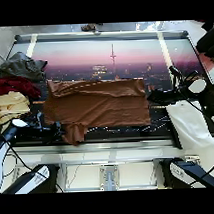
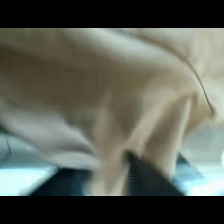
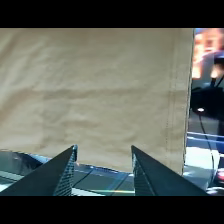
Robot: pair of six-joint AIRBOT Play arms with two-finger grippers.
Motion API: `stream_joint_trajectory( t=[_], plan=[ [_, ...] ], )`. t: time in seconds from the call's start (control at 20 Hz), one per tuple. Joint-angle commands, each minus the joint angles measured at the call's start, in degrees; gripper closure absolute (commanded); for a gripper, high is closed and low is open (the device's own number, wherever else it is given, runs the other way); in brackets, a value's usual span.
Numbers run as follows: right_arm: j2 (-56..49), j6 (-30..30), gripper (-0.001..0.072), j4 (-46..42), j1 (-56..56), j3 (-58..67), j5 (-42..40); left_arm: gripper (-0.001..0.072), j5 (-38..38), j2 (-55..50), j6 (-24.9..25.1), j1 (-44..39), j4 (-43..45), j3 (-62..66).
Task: Fold the shirts.
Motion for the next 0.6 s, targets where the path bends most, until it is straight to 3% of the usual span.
stream_joint_trajectory(
  t=[0.0,0.15,0.3,0.4,0.5,0.55],
  plan=[
    [2.8,0.5,0.0328,-1.7,-0.4,0.0,-0.3,0.0692,1.2,-0.7,0.8,-0.7,-1.9,0.0],
    [8.8,3.4,0.0346,-6.1,-3.4,-0.6,1.8,0.0693,0.0,-0.2,0.9,-0.7,-1.9,0.0],
    [15.6,10.9,0.0346,-8.7,-6.9,-12.8,8.3,0.0692,-0.4,0.2,0.9,-0.7,-1.9,0.0],
    [16.9,11.1,0.0478,0.6,-8.3,-24.7,8.2,0.0692,-0.4,0.2,0.9,-0.7,-1.9,0.0],
    [14.5,8.2,0.0433,7.3,-8.6,-32.9,5.2,0.0692,-0.4,0.2,0.9,-0.7,-1.9,0.0],
    [13.2,8.0,0.0331,9.7,-8.6,-35.5,1.1,0.0692,-0.6,0.2,0.9,-0.7,-1.9,0.0]
  ],
)
